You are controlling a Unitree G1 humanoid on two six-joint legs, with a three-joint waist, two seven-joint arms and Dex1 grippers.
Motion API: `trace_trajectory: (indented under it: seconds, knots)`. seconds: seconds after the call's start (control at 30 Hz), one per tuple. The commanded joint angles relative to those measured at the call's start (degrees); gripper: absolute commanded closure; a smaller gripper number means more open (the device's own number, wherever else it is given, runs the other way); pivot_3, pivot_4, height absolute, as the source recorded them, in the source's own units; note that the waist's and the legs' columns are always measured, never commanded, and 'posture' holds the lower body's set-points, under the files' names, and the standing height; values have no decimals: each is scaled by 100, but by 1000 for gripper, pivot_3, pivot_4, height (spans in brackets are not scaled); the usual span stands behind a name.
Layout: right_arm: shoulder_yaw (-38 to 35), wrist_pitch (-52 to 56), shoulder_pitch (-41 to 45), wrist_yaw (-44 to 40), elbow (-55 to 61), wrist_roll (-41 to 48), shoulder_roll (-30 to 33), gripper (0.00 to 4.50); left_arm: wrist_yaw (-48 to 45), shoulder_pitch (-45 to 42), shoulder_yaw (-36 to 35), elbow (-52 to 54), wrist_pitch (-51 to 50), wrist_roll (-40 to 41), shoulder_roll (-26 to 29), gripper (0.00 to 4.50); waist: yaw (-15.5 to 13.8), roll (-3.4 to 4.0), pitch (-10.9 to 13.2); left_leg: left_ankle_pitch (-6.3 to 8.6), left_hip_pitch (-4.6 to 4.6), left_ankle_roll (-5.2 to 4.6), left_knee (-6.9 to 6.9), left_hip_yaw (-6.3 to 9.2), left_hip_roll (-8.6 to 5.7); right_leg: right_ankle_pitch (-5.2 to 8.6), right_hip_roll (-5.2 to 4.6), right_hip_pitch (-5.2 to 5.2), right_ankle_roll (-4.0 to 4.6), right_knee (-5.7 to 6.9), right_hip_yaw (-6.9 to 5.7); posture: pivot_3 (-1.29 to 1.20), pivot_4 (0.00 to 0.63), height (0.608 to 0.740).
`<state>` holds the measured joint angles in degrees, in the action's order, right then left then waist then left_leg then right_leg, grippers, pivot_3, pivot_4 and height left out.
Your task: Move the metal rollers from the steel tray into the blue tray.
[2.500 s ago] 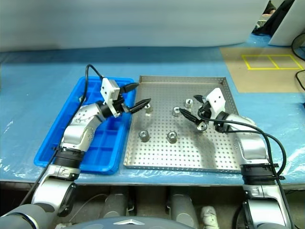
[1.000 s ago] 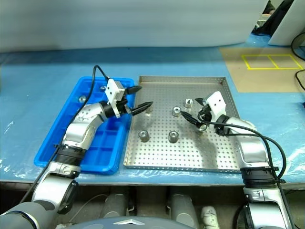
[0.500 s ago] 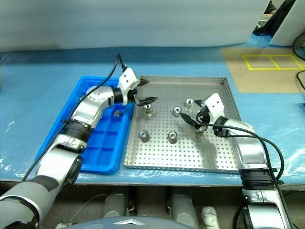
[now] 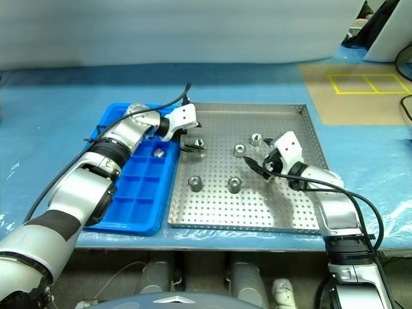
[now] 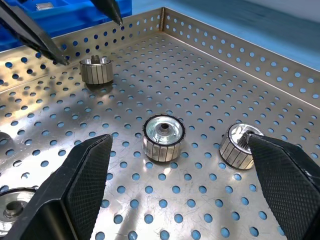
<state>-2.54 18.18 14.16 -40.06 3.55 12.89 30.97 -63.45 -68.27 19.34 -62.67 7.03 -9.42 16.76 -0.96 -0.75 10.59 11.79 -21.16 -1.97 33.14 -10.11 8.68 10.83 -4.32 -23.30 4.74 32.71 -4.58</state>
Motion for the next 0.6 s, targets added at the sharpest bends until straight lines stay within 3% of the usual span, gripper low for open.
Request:
trace_trajectory:
  seconds: [0.03, 0.3, 0.4, 0.6]
  knots:
    - [3, -72, -44, 41, 270, -6, -1, 0, -88, -215, 112, -199, 259, -244, -57, 19, 2, 0, 0, 1, -1, -1, 0, 0, 0, 0, 0, 0, 0, -1, 0, -276, 150, 740]
    - [121, -124, -66, 52, 252, -107, -10, 0, -171, -372, 405, -679, 600, -796, -178, 19, 9, 0, 0, 0, -1, -1, 0, 0, 1, 0, 0, 0, 0, -1, -2, -274, 150, 740]
    - [157, -161, -70, 61, 243, -169, -1, 0, -31, -506, 453, -834, 686, -988, -187, 667, 8, 0, 0, 1, -1, -1, 1, 0, 1, 0, 0, 0, -1, -1, -2, -281, 150, 740]
    - [157, -156, -106, 94, 283, -197, -28, 0, -151, -701, 281, -1010, 686, -999, -175, 2810, 7, 0, 0, 1, -2, -1, 1, 0, 1, -1, 0, 0, -1, -2, -3, -286, 150, 740]
